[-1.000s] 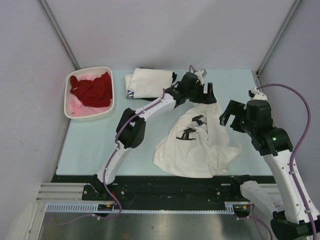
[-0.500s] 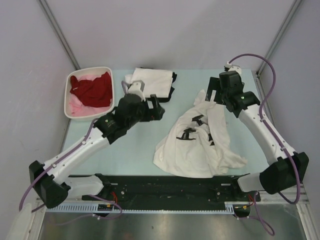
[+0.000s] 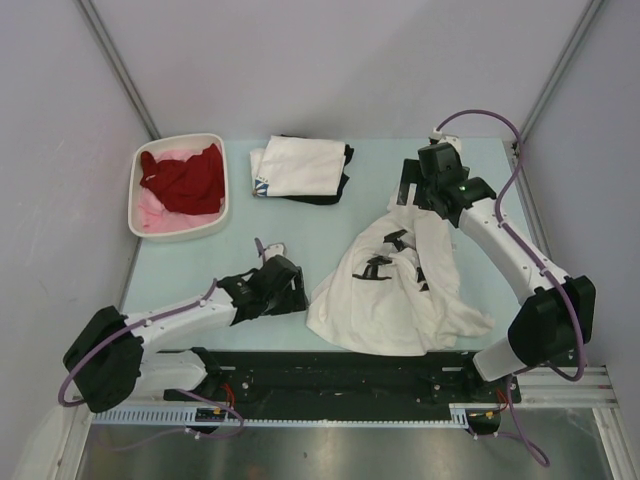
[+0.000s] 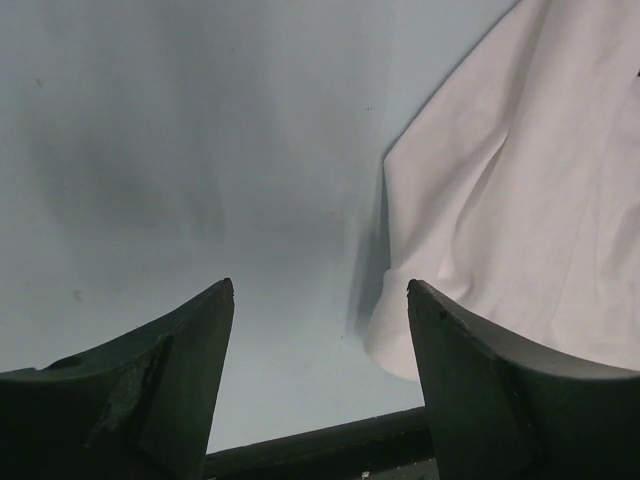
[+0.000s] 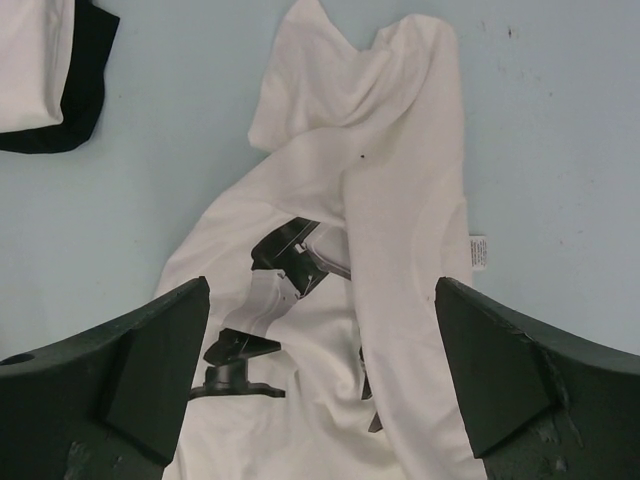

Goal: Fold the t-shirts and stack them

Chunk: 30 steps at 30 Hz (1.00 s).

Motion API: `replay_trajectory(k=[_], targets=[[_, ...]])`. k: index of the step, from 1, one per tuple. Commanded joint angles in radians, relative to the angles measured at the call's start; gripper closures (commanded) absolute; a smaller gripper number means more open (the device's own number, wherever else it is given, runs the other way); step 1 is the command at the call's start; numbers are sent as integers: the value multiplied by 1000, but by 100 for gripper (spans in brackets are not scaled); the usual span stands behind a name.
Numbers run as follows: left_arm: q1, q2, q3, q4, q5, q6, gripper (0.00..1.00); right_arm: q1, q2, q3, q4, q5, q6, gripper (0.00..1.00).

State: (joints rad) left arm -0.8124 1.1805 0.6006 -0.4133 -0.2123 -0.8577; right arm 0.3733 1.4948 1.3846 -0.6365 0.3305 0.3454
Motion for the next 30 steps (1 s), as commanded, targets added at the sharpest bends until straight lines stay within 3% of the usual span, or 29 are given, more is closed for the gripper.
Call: replay_trajectory(k=[1,12,13,14,16,17,20,26,30], targets=[[-18,48,-27,146,22,-50,25,-2,16,45,21,41,-9,0],[-83,171,-2,218,67,-60,27,-7,50,41,11,61,-16,0],[-91,176,-4,229,65,-63,31,-11,53,41,14,61,-14,0],[-99,183,-2,232,67,-66,51,-13,58,41,12,61,-13,0],[-106,209,10,237,70,-70,69,-14,61,39,17,62,-13,0],[-113,218,17,229,64,-70,83,-17,65,39,20,58,-11,0],[-117,252,33,217,54,-64,97,-22,68,39,21,56,-9,0],[-119,263,50,194,42,-55,100,-42,90,39,38,42,-17,0],[-117,155,91,75,-27,-15,100,-95,143,44,106,-27,-8,0]])
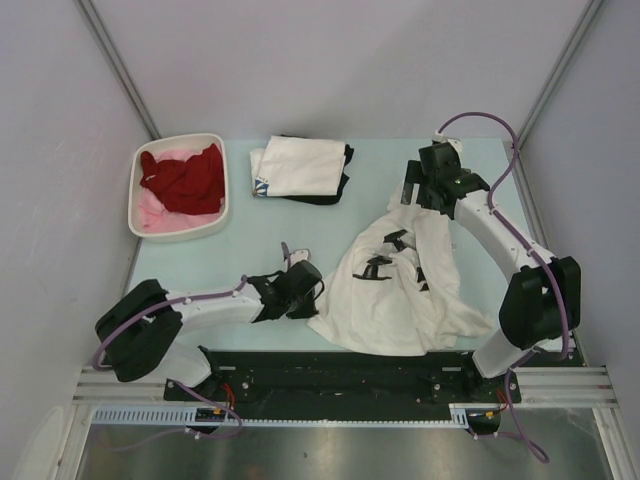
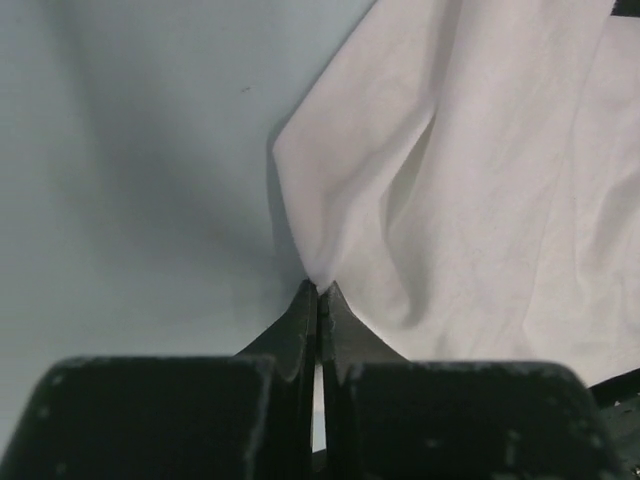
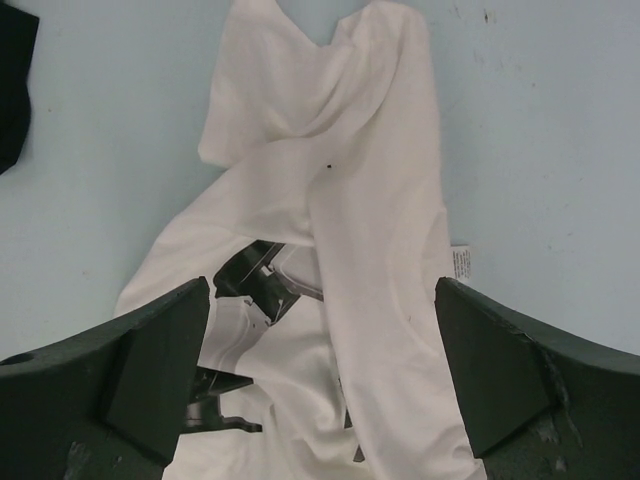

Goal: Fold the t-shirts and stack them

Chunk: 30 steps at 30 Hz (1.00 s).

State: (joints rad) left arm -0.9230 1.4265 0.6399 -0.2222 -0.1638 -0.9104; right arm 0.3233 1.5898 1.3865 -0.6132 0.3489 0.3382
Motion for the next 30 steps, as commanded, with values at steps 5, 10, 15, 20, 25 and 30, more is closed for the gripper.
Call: replay_trajectory(k=[5,10,15,20,25,30], targets=[[7,-224,81,-265,-105,39,99,-75,241,182,70,-68,7,0],[56,-389,63,-387,-128,39,100,-96,378,322,78,-85,-5,0],[179,-507,40,-453,-85,88,100,-90,548,505,29,-82,-24,1],[234,-592,76,-552,-106,111,100,-98,628,549,30,-60,-30,2],[320,-667,128,-637,-97,154,100,-98,665,533,49,-59,-28,3],[429,-698,165,-660,-59,223,100,-96,691,525,64,-65,-36,4]])
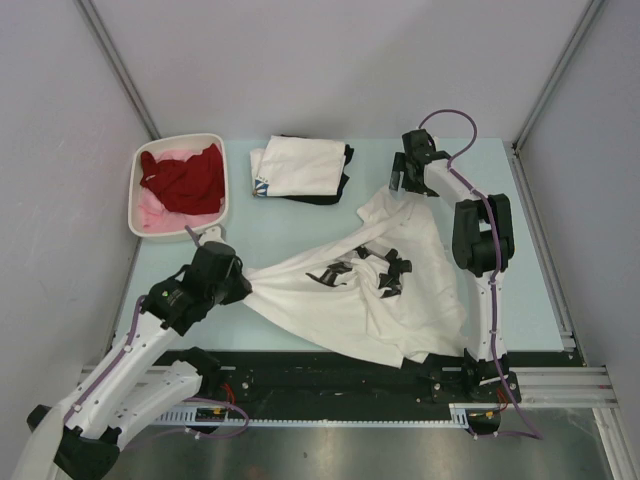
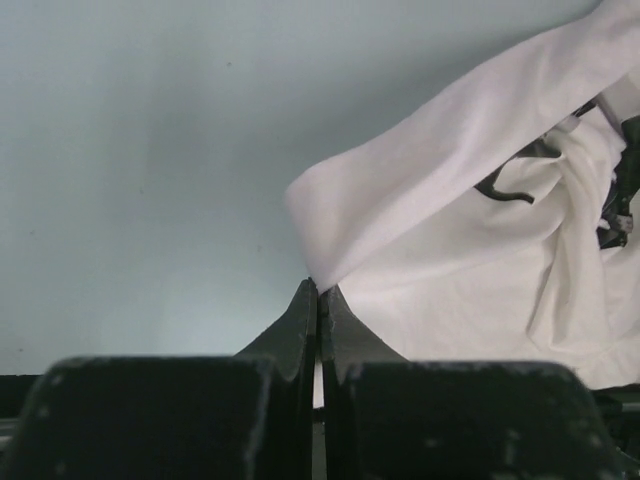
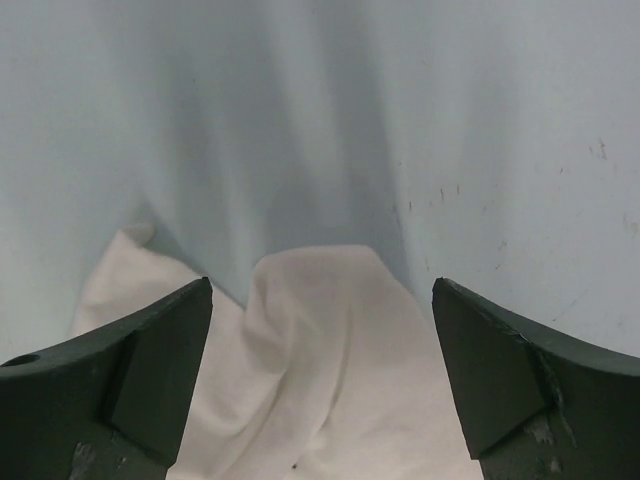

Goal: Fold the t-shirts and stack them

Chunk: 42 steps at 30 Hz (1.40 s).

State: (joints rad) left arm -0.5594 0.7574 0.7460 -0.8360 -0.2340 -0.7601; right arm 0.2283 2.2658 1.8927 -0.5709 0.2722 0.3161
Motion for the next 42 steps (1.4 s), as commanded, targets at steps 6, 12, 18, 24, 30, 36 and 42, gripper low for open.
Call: replay_trajectory(k=[6,12,18,24,30,36,42], targets=[[84,3,33,-2,64,81,100,48,-31,-7,98,50,-61,4],[84,8,-10,31,99,70,100,112,-91,-4,160,79,-147,4],[84,5,-10,38,111,64,100,114,-29,68,115,-7,-123,8],[84,10,-11,40,119,67,100,97,55,95,117,-65,-80,16],[85,23,-22,49,124,73,100,75,135,134,121,-137,-46,25],[89,43,-19,63,125,76,100,83,167,151,124,-159,-38,36],[95,42,-22,63,122,79,100,91,150,140,117,-146,-35,84]])
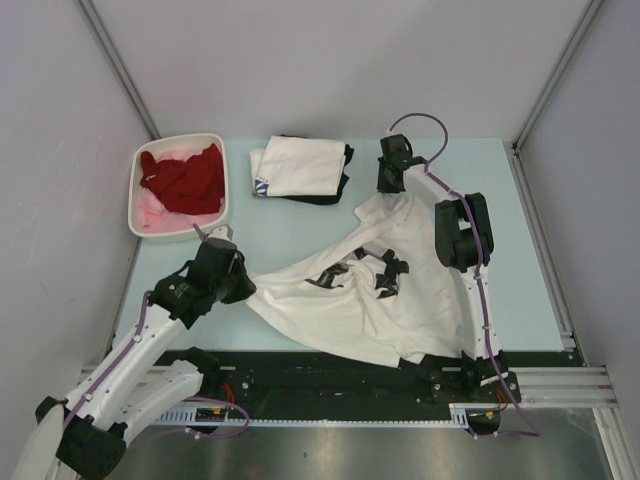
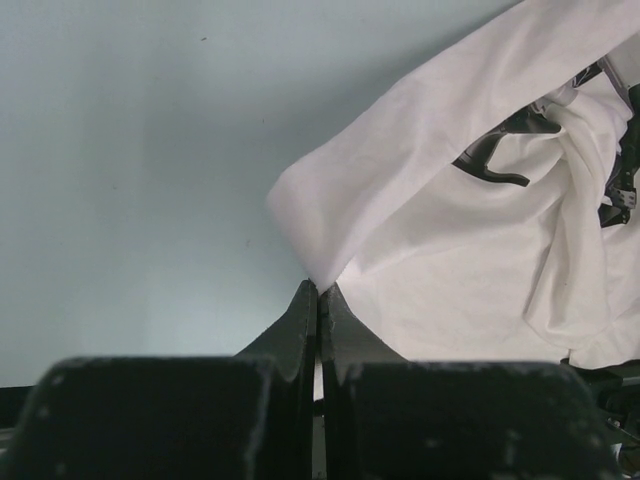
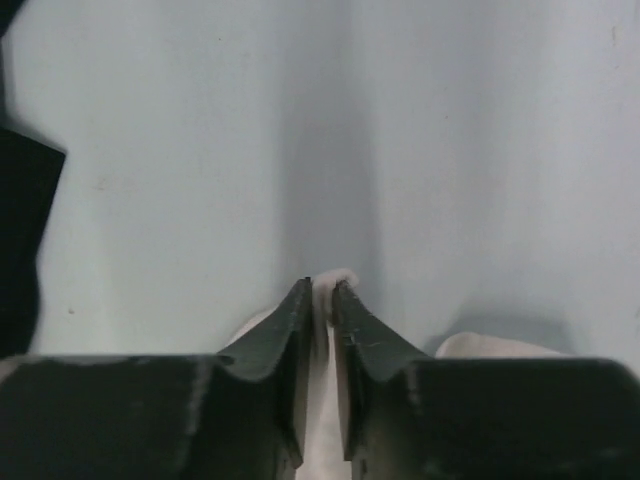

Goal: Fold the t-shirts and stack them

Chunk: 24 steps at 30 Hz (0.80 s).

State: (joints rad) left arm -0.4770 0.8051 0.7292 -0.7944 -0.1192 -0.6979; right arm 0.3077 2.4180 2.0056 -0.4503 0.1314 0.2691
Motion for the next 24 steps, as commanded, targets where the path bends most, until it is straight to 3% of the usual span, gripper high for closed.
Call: replay_trajectory(k=[1,2,6,11,15,24], targets=[[14,-9,-8,23,7,17,100,14,-7,21,-4,-3,9,90],[14,-9,-8,23,9,17,100,14,-8,19,-8,13,5,100],[17,-17,-8,26,13,18,100,22,-45,9,-17,63,-4,100],[20,-4,58,12,-19,58,100,47,-219,-21,7,170,-37,100],[43,29,198,-6,-83,116,99,59,-404,-31,21,246,-59,100],[129,144,617,-46,-48,274,100,154,-836,-47,21,450,-183,100]])
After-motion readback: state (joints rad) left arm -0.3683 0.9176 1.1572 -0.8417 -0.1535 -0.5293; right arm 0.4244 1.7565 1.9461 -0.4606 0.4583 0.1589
